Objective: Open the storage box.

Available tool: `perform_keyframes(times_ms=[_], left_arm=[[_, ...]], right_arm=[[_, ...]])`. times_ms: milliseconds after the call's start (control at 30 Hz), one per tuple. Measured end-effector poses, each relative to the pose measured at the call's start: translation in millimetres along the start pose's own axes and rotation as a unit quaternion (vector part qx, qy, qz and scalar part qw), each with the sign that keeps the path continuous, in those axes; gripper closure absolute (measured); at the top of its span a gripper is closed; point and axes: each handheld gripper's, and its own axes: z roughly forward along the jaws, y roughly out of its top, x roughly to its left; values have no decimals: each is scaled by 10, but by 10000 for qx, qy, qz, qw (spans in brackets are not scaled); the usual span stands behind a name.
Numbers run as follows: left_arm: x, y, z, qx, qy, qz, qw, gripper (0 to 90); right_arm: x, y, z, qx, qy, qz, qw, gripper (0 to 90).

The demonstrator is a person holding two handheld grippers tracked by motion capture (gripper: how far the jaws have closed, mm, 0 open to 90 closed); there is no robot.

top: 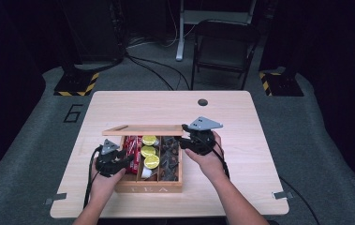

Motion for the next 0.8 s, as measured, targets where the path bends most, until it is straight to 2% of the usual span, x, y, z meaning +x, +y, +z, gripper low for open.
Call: perform_keyframes(times_ms=[67, 167, 233, 467, 500, 800], left_arm=[[-7, -3, 0, 39, 97, 222, 9997, 613], [-20, -5, -4, 67, 149, 303, 9994, 638], [-18, 0, -19, 100, 126, 318, 9994, 663], [-15, 8, -55, -32, 42, 241, 9997, 785], [-15, 9, -61, -46, 17, 242, 9997, 828], [-38, 28, -129, -167, -37, 218, 9996, 854]], right_arm=[[1, 0, 0, 0, -2, 1, 10000, 520], [1, 0, 0, -8, -7, 3, 10000, 520], [1, 1, 0, -11, -8, 2, 10000, 520], [2, 1, 1, -18, -16, 12, 10000, 521], [3, 1, 1, -19, -22, 10, 10000, 520], [2, 1, 2, -21, -18, 2, 10000, 521]])
